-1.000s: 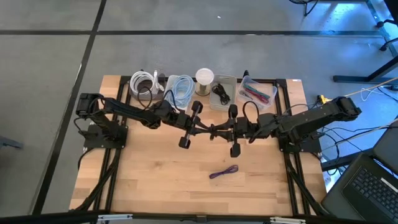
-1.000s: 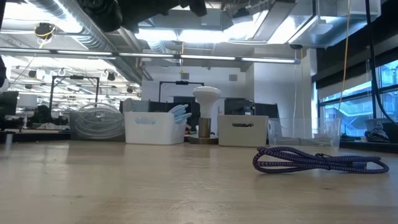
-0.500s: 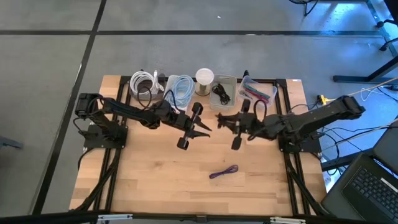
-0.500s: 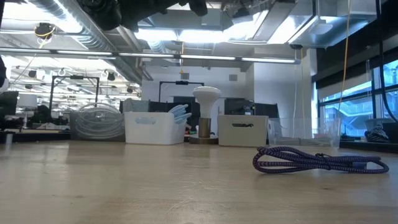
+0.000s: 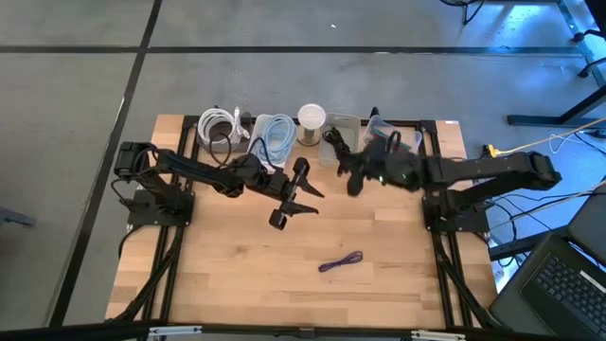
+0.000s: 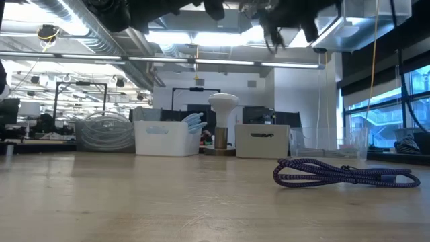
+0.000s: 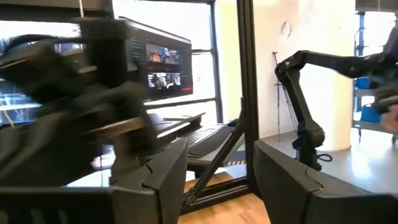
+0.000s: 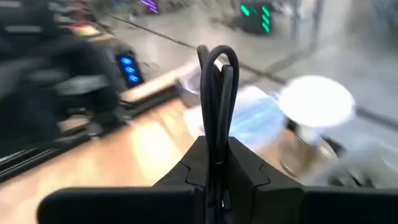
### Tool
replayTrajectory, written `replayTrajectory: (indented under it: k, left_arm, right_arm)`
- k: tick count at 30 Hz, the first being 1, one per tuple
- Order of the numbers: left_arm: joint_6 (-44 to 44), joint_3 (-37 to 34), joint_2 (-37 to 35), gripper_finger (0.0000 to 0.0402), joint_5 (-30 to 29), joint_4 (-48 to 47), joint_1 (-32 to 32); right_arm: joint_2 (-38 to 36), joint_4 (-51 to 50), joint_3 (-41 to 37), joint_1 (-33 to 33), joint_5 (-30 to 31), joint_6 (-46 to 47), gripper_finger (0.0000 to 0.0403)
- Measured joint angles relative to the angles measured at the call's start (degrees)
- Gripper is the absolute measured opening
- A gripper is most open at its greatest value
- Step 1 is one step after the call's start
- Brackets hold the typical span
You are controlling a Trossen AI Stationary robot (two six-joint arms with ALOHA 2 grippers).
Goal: Pick & Place USB Port
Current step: Put the black charger cable into the gray bin
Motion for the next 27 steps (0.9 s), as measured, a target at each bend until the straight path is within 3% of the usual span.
replayTrajectory:
  k: [9,21,27]
  left_arm:
    - [-0.19,0.00,0.00,0.0171,-0.02,-0.02,-1.19]
    - [-0.77,-0.02,0.00,0.0173,-0.09,-0.07,-3.42]
    - [-0.82,-0.02,0.00,0.0169,-0.10,-0.09,-5.52]
  right_arm:
    - [1.57,-12.40,4.42,-18.92,-15.52,10.22,0.0029]
    - [18.01,-33.32,24.56,-29.30,-24.90,8.39,0.0029]
    - [24.78,-38.03,27.26,-33.88,-29.51,8.60,0.0029]
